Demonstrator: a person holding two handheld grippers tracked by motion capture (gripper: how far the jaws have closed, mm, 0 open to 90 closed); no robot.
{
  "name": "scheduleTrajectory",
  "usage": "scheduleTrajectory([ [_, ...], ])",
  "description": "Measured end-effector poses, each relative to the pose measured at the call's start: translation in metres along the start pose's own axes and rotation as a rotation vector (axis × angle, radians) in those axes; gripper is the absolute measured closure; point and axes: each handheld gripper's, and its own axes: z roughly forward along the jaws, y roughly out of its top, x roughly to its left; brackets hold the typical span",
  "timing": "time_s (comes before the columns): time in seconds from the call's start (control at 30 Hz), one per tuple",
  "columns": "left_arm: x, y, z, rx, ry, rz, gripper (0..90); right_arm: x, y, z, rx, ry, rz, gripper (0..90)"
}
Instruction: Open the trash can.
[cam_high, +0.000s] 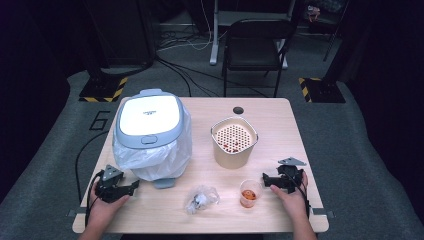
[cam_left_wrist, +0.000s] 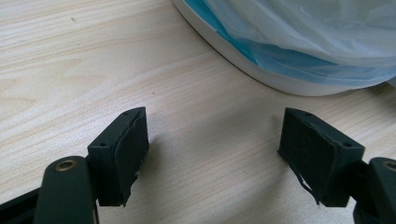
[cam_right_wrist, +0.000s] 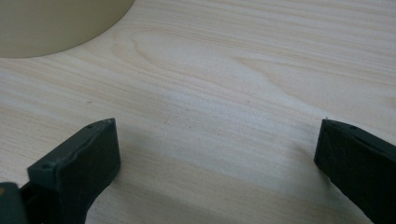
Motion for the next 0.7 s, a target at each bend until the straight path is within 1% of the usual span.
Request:
scheduleTrajectory([
  [0.1, -0.0006, -0.0002, 0.0009, -0.014, 0.004, -0.013, 23.7, 0.001, -0.0005, -0.0004, -0.004, 0.002, 0.001, 0.0],
  [0.17, -0.0005, 0.0004, 0.0006, -0.003, 0.005, -0.009, 23.8, 0.001, -0.0005, -0.0004, -0.004, 0.003, 0.001, 0.0],
  [0.2, -0.0006, 0.0004, 0.0011, -0.01, 0.01, -0.011, 23.9, 0.0011, -0.0005, -0.0004, -0.004, 0.003, 0.001, 0.0],
  [0.23, -0.0005, 0.0007, 0.0007, -0.004, 0.013, -0.009, 23.9, 0.001, -0.0005, -0.0004, -0.004, 0.003, 0.001, 0.0],
  [0.27, -0.0002, 0.0005, 0.0009, -0.009, 0.014, -0.008, 24.1, 0.0011, -0.0005, -0.0004, -0.004, 0.003, 0.001, 0.0],
  [0.3, -0.0004, 0.0003, 0.0013, -0.015, 0.009, -0.019, 24.4, 0.001, -0.0005, -0.0003, -0.004, 0.0, 0.0, 0.0],
  [0.33, 0.0005, 0.0004, 0.0011, -0.015, 0.014, -0.014, 25.2, 0.0011, -0.0005, -0.0004, -0.004, 0.003, 0.001, 0.0],
  [0.37, 0.0, 0.0003, 0.0013, -0.017, 0.014, -0.027, 26.1, 0.001, -0.0006, -0.0004, -0.005, 0.001, 0.0, 0.0],
  [0.43, 0.0, 0.0004, 0.0011, -0.018, 0.022, -0.027, 28.3, 0.0014, -0.0012, -0.001, -0.002, 0.006, -0.005, 0.0],
  [0.47, 0.0006, 0.0005, 0.0009, -0.02, 0.031, -0.019, 29.2, 0.0012, -0.0016, -0.0016, 0.001, 0.006, -0.01, 0.0],
  [0.5, 0.0003, 0.0003, 0.0011, -0.022, 0.027, -0.03, 30.3, 0.0013, -0.0017, -0.0017, 0.0, 0.006, -0.011, 0.0],
  [0.6, 0.0016, 0.0003, -0.0002, -0.017, 0.028, -0.026, 32.7, 0.0013, -0.0016, -0.0017, 0.0, 0.006, -0.011, 0.0],
  [0.63, 0.002, 0.0, -0.0001, -0.023, 0.029, -0.024, 33.4, 0.0013, -0.0016, -0.0016, 0.0, 0.006, -0.011, 0.0],
  [0.7, 0.0014, -0.0006, -0.0004, -0.027, 0.025, -0.034, 34.8, 0.0014, -0.0015, -0.0016, 0.001, 0.006, -0.01, 0.0],
])
